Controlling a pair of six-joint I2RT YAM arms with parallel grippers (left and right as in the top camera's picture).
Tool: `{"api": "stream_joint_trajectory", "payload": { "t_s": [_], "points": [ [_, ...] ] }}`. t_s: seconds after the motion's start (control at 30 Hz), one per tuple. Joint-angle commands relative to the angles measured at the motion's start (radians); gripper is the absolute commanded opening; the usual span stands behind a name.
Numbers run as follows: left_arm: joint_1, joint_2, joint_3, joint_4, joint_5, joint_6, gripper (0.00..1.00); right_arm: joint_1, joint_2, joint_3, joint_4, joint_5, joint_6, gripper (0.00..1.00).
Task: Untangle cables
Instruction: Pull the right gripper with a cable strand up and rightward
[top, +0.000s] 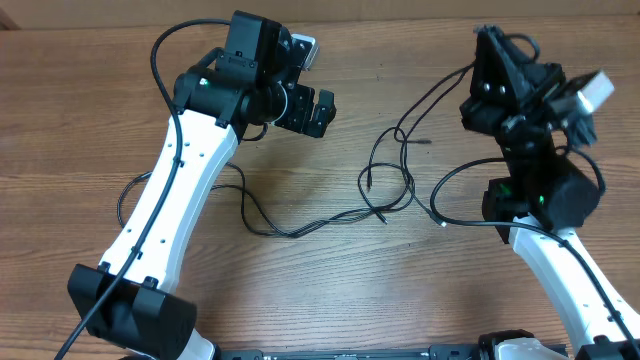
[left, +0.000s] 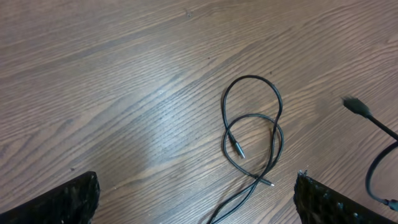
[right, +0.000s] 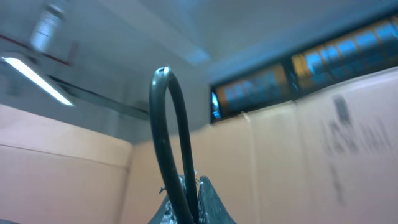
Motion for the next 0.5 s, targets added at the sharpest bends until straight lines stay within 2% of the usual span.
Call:
{"api": "stream_joint_trajectory", "payload": {
  "t_s": [0.0,0.17,0.3,0.47],
  "points": [
    [-0.005,0.016,0.021,-0.009,-0.006,0.023,1.0,-0.009,-0.004,0.018,-0.084,0.068,-0.066,0.04],
    [-0.005,0.016,0.021,-0.01,-0.006,0.023,1.0,-0.016,-0.002,0.018,-0.275,0.173,-0.122,0.04],
    [-0.005,0.016,0.021,-0.01,-0.006,0.023,1.0,-0.043,0.034,0.034,-0.251,0.196,-0.121,0.04],
    [-0.005,0.016,0.021,-0.01,-0.006,0.023,1.0,-0.098,0.131,0.154,-0.24,0.195,0.016,0.04]
  ]
}}
